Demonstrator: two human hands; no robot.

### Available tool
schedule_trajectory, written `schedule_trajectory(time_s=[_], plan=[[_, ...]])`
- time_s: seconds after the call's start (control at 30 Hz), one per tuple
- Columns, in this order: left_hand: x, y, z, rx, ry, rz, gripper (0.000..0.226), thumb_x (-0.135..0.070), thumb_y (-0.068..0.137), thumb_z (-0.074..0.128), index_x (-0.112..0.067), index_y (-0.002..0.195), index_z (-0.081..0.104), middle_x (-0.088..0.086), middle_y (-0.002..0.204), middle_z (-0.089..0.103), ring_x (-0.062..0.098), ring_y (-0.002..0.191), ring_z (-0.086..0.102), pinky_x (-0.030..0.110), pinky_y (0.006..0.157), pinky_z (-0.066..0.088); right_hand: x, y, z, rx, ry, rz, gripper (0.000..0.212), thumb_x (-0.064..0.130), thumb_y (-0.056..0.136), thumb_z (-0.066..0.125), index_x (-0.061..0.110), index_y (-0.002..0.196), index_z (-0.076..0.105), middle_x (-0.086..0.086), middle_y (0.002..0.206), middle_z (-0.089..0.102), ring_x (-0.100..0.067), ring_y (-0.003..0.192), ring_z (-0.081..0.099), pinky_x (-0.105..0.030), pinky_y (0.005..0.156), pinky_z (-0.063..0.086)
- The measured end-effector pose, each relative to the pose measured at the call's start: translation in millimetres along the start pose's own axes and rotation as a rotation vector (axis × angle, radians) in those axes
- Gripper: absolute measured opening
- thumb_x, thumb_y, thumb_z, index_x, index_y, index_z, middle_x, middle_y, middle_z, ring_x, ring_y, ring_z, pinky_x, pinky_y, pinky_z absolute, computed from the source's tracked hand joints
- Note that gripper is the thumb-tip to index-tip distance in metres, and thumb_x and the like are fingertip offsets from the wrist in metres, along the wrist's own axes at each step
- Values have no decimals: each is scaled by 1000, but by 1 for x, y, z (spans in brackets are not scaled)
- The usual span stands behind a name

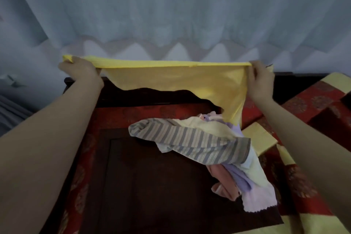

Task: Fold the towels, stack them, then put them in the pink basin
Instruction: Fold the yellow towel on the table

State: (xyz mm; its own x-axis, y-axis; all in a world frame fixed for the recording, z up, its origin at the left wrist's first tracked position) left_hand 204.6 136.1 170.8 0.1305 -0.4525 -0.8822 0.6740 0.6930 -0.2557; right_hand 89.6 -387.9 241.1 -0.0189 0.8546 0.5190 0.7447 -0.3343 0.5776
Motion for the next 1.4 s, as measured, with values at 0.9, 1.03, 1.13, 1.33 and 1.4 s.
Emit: schedule_trajectory(time_s=[0.9, 1.03, 1.13, 1.33, 1.4], plan=[[187, -38, -274, -138, 586, -489, 25, -2, 88, 53, 3, 111, 59, 7, 73, 52, 11, 59, 51, 16, 36, 46, -109, -415, 90, 244, 102, 1249, 41, 14, 71, 75, -2, 97, 48, -16, 85, 57, -33, 79, 59, -41, 71, 48], [206, -32, -291, -229, 514, -526, 35, -11, 95, 48, 4, 127, 49, 15, 81, 51, 14, 53, 50, 18, 51, 48, -120, -438, 110, 207, 148, 1429, 47, 36, 72, 76, 7, 95, 47, -19, 82, 64, -31, 69, 64, -39, 65, 54], [214, -34, -293, -307, 505, -587, 46, -26, 89, 59, -5, 128, 50, 11, 103, 59, 19, 73, 58, 30, 75, 56, -121, -447, 114, 151, 249, 1559, 27, 27, 81, 68, 4, 90, 58, -16, 72, 65, -22, 52, 58, -29, 48, 46], [226, -21, -268, -287, 474, -618, 52, -38, 79, 63, -10, 122, 54, 14, 111, 65, 25, 85, 65, 37, 73, 58, -120, -435, 102, 73, 291, 1534, 18, 14, 87, 57, 4, 74, 66, -11, 59, 64, -18, 47, 54, -27, 48, 43], [230, -19, -261, -281, 483, -629, 50, -33, 82, 64, -11, 125, 52, 13, 117, 63, 25, 95, 65, 39, 80, 57, -117, -428, 97, 43, 294, 1499, 21, 15, 89, 54, 4, 76, 67, -11, 62, 67, -17, 49, 55, -27, 50, 45]])
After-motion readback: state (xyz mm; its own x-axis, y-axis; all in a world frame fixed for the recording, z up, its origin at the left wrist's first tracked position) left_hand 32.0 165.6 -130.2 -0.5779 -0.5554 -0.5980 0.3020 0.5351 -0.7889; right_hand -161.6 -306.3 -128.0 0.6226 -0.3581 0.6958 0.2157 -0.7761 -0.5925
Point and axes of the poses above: each hand's wrist, its own y-axis towards the middle knuckle, its own z-axis out of the palm, x = y × z, the point moved 10 cm from there along y, towards the middle knuckle
